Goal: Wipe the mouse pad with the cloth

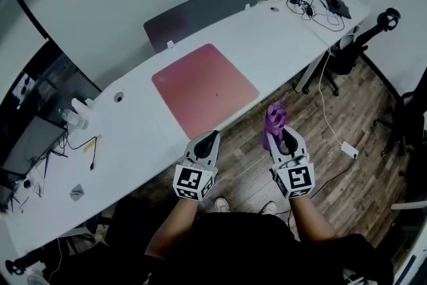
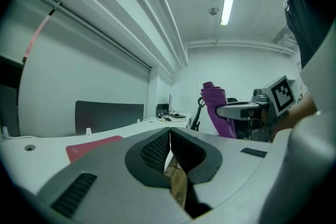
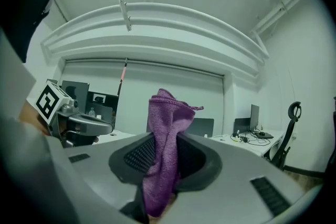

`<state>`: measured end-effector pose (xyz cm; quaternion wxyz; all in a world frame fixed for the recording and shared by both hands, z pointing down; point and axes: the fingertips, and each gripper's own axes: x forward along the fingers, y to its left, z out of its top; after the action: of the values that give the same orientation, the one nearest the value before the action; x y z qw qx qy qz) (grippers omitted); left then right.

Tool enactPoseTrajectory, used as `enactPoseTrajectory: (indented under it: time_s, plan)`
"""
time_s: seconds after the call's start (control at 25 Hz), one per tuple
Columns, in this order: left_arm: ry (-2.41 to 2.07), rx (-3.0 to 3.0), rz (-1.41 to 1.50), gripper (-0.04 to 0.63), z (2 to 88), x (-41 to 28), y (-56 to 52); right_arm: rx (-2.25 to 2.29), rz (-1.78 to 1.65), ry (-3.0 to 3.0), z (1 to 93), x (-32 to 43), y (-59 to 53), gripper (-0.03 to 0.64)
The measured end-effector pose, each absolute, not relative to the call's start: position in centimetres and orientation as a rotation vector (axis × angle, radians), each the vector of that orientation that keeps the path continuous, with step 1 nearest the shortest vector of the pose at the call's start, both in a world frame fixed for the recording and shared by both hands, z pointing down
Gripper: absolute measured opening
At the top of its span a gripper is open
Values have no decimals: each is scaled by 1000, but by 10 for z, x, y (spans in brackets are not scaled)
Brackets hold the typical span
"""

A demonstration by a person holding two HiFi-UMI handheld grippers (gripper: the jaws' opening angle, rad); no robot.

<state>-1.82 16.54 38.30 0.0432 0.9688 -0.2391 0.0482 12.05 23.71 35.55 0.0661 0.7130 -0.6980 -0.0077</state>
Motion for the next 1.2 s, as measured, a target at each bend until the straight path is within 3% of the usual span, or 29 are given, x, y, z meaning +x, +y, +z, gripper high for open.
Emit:
enactPoseTrajectory:
  time_s: [0.56, 1.2]
  plan:
    - [-736, 2949, 148, 23, 390, -48, 126, 2128, -37, -2091, 358, 95, 194, 118]
    - [-1019, 2863, 218, 23, 395, -13, 7, 1959, -31, -2288, 371, 168, 54, 118]
